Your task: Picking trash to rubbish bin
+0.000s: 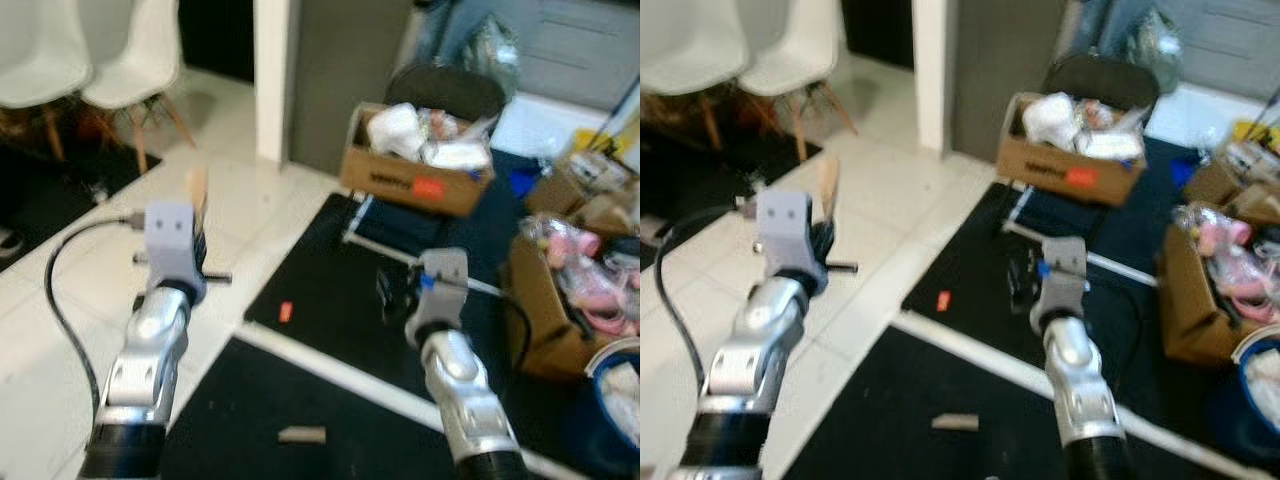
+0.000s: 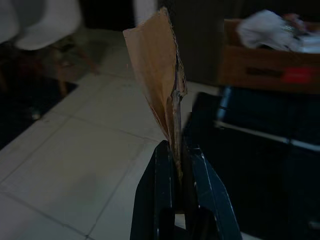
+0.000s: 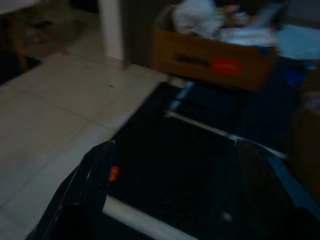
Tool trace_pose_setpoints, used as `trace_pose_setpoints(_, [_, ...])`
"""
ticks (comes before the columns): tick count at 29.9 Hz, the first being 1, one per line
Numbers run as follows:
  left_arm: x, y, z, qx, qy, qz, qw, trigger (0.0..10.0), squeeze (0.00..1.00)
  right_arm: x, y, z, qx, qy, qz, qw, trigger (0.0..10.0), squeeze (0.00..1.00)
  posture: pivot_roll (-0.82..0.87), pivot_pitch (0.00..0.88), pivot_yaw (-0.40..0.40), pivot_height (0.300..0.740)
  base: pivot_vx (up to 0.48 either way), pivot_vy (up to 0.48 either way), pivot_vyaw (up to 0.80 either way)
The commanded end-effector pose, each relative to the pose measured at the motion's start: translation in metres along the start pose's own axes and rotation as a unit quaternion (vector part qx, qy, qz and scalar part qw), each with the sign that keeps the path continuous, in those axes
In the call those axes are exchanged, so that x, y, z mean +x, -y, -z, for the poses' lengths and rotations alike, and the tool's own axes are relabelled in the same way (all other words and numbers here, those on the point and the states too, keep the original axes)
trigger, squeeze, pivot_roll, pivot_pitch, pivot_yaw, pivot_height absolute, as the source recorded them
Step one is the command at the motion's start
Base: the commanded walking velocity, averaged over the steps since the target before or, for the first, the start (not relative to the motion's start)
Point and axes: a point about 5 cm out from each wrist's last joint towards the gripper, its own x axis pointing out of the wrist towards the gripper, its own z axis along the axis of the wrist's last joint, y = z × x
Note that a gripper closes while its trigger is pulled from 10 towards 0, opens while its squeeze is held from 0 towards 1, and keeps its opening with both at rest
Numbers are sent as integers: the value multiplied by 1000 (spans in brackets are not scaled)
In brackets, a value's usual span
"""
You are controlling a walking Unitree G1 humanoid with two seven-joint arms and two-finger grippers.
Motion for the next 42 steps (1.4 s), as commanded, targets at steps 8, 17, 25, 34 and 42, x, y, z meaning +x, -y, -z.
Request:
trace_pose_setpoints(8, [1, -1, 7, -3, -28, -11, 1000, 10000, 0, 3, 1, 2, 5, -10, 1, 1000, 10000, 0, -32, 82, -17, 740, 0, 0, -800])
trace_pose_setpoints(17, [2, 4, 2, -10, -15, 2, 1000, 10000, 0, 5, 5, 2, 33, -13, 14, 999, 10000, 0, -28, 80, -23, 740, 0, 0, -800])
trace_pose_setpoints(25, [2, -1, 1, -8, -6, -6, 1000, 10000, 0, 7, 5, 2, 55, -12, 9, 998, 10000, 0, -34, 79, -22, 740, 0, 0, -800])
trace_pose_setpoints(34, [-4, 8, -2, -25, 9, 22, 999, 10000, 0, 3, -11, 9, 45, -31, -55, 997, 10000, 0, -31, 80, -29, 740, 174, 0, -89])
trace_pose_setpoints(42, [-4, 9, 0, -19, 6, 24, 1000, 10000, 0, 4, -22, 8, 36, -28, -81, 996, 10000, 0, -29, 61, -42, 740, 410, 0, 0])
